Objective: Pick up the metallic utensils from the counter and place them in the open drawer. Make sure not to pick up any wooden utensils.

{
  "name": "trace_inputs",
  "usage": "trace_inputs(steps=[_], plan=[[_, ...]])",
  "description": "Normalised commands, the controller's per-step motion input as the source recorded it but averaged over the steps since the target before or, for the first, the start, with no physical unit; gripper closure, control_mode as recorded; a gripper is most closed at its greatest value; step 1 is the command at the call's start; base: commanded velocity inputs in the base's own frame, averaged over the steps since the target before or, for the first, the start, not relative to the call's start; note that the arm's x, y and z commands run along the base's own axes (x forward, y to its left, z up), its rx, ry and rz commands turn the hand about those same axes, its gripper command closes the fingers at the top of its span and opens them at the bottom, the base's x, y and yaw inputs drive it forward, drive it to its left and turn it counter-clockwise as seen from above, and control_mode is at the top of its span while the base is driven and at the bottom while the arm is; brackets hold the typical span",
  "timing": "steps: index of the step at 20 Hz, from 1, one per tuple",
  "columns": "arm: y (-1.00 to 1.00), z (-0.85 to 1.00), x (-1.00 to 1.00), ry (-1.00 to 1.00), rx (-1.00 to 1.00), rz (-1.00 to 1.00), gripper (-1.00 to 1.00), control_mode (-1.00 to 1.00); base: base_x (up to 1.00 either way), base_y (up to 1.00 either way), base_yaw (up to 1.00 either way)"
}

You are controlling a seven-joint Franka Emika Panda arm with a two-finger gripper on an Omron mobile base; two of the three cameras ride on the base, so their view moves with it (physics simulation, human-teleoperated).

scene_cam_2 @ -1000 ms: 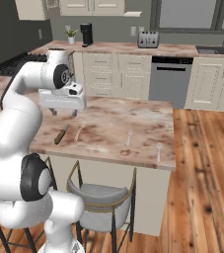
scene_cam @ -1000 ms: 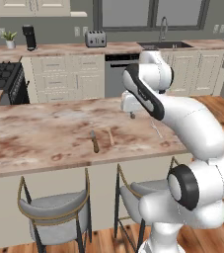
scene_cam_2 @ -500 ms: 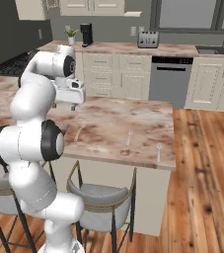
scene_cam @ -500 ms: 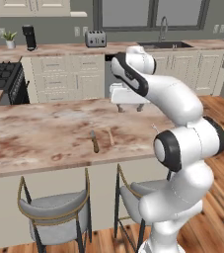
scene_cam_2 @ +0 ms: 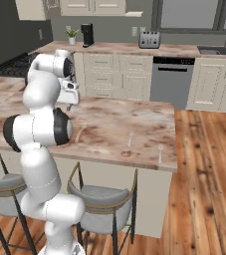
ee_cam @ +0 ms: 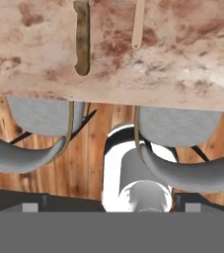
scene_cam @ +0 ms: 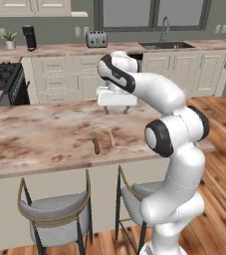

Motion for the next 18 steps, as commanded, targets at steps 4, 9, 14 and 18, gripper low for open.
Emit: trace_inputs(steps=[4, 9, 14, 18], plan=[[0.21, -0.48, 0.39, 0.0, 0.0, -0.05, -1.0, -1.0, 0.0, 0.0, 0.0], [0.39, -0.68, 0.39, -0.02, -0.01, -0.09, -1.0, -1.0, 0.0, 0.0, 0.0], [0.29, -0.69, 0.27, -0.06, 0.0, -0.05, -1.0, -1.0, 0.0, 0.0, 0.0], [0.25, -0.54, 0.34, -0.01, -0.02, -0.06, -1.0, -1.0, 0.0, 0.0, 0.0]])
